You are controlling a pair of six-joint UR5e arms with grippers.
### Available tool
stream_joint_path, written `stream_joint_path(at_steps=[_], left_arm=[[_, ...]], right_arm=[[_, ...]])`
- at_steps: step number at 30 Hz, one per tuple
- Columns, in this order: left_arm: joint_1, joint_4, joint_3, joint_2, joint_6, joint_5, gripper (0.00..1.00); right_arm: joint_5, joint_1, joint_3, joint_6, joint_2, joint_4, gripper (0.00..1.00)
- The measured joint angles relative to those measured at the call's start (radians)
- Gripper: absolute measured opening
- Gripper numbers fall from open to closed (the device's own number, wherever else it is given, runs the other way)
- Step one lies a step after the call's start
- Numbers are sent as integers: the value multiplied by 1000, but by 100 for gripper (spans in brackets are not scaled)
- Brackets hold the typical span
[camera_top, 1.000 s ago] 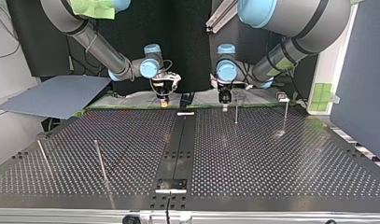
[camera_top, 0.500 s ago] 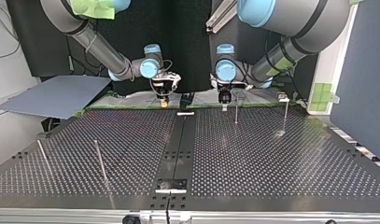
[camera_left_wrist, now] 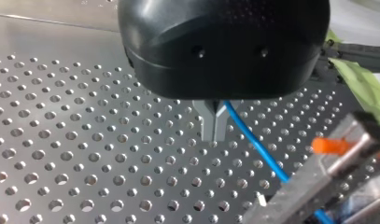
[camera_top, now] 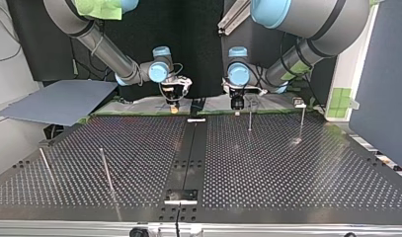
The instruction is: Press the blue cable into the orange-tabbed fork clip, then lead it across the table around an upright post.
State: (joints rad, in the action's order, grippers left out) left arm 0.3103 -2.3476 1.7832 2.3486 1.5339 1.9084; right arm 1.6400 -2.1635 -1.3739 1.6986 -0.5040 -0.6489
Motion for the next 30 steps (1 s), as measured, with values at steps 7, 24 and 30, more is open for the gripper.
stream_joint_path(at_steps=[7,24,30], left_arm=[[0,0,0,0,1,1,0],[27,-63,0,-64,-5,-6,0],[54,-83,0,-122,10,-31,0]], right_arm=[[0,3,0,0,0,1,0],[13,10,0,-46,-41,42,0],[15,1,0,-58,-103,104,0]])
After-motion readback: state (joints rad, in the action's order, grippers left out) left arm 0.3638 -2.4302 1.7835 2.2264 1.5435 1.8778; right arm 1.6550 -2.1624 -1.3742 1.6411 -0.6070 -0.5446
